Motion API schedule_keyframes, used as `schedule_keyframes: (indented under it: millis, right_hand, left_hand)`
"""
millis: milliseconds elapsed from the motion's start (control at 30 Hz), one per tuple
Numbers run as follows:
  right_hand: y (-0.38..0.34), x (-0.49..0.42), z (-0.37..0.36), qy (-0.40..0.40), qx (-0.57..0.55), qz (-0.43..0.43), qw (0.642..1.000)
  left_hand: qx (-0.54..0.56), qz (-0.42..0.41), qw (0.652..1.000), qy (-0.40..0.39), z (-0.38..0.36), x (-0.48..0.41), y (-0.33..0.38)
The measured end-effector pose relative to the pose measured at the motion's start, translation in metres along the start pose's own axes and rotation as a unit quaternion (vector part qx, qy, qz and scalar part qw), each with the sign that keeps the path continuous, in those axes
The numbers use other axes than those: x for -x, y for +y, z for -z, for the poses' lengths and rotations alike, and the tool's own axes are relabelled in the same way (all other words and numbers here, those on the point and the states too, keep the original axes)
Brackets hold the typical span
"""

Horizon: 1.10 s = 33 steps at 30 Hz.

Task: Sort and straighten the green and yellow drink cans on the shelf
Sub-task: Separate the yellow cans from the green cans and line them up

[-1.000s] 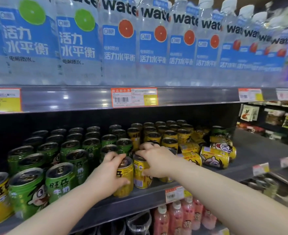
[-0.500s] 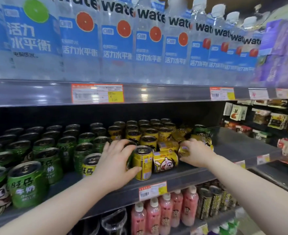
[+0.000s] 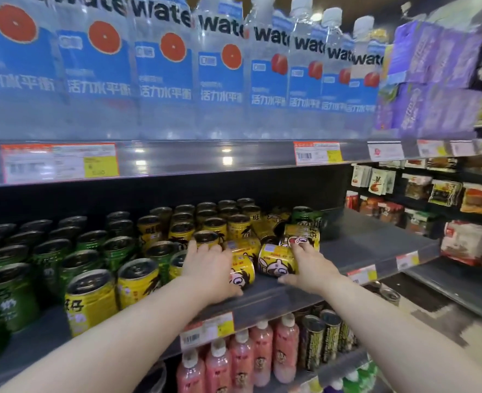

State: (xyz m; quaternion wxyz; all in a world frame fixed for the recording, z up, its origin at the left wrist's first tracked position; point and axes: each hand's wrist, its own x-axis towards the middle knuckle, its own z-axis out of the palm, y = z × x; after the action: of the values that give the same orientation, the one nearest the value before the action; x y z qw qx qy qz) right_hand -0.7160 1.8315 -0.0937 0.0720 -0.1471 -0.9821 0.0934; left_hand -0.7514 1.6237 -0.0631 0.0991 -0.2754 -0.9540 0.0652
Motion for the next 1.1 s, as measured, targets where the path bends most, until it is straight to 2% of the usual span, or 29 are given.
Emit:
schedule_keyframes:
  millis: [133, 267, 333, 533, 800, 933, 1000, 1100]
  right_hand:
    - [0.003, -0.010, 0.001, 0.001, -0.038, -0.007, 0.999]
    - [0.003, -0.015, 0.011, -0.015, 0.028, 0.019, 0.999]
    - [0.002, -0.017, 0.019, -0.016, 0.006, 0.042, 0.999]
    - [-0.007, -0.024, 0.041, -0.021, -0.108, 0.106, 0.988]
    - [-0.012, -0.044, 0.041, -0.114, -0.077, 0.166, 0.976]
    - [-0.004, -0.053, 0.049, -0.176, -0.058, 0.184, 0.965]
    - [-0.005, -0.057, 0.051, -0.183, -0.040, 0.202, 0.961]
    - [-0.014, -0.062, 0.048, -0.167, 0.009, 0.268, 0.949]
  left_hand:
    - [-0.037, 0.000, 0.998, -0.053, -0.001, -0.015, 0.000]
    - [-0.095, -0.038, 0.993, -0.065, 0.001, -0.023, -0.001]
    - [-0.099, -0.050, 0.992, -0.064, 0.002, -0.027, -0.004]
    - [0.041, -0.037, 0.994, -0.097, 0.005, -0.041, -0.016]
    - [0.183, -0.057, 0.978, -0.080, 0.005, -0.048, -0.024]
    - [0.190, -0.056, 0.978, -0.066, 0.004, -0.047, -0.024]
    - [0.191, -0.050, 0.978, -0.065, 0.003, -0.047, -0.024]
    - [0.105, -0.052, 0.989, -0.088, 0.003, -0.043, -0.017]
